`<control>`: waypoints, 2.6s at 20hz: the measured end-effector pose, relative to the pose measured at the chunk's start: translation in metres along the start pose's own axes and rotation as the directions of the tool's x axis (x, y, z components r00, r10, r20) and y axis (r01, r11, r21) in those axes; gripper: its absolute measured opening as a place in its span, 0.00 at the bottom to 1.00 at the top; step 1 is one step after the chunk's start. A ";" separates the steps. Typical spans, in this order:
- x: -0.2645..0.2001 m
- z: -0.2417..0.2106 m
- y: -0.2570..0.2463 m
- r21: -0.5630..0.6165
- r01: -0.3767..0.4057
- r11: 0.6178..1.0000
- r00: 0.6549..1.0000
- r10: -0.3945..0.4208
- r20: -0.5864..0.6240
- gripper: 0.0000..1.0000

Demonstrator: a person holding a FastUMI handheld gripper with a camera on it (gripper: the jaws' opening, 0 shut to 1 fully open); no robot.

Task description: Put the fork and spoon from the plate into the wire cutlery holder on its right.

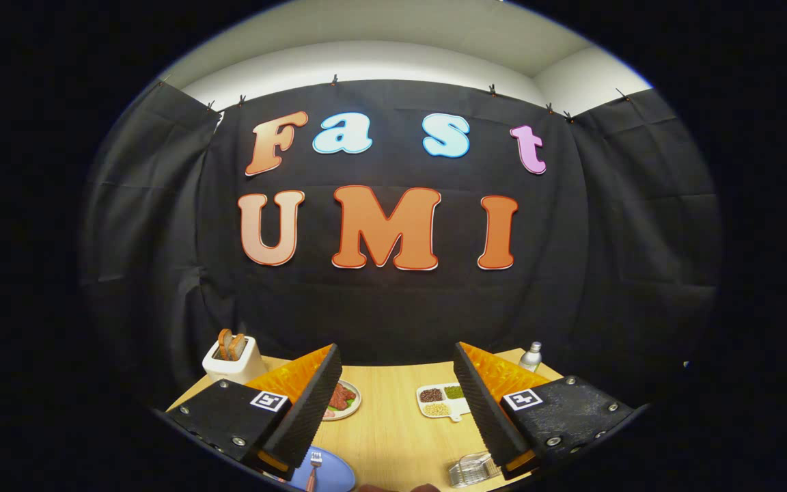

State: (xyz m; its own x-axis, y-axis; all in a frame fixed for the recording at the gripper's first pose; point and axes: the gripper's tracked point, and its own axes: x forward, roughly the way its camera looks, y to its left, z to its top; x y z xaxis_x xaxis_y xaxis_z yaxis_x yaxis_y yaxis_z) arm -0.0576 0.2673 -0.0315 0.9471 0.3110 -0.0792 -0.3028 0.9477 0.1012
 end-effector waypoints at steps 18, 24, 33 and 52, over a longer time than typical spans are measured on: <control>-0.050 -0.220 0.101 -0.052 -0.286 0.957 0.684 0.166 -0.710 0.88; -0.082 -0.273 0.107 -0.039 -0.344 0.938 0.509 0.151 -0.848 0.80; -0.105 -0.306 0.115 0.004 -0.350 0.937 0.362 0.139 -0.922 0.46; -0.104 -0.236 0.002 -0.052 -0.182 0.982 0.414 0.028 -0.910 0.10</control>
State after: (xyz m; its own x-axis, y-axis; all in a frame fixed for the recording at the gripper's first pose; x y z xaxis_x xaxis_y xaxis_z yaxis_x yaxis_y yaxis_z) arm -0.1814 0.2535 -0.2572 0.2862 0.2208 -0.9324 -0.4753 0.8777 0.0620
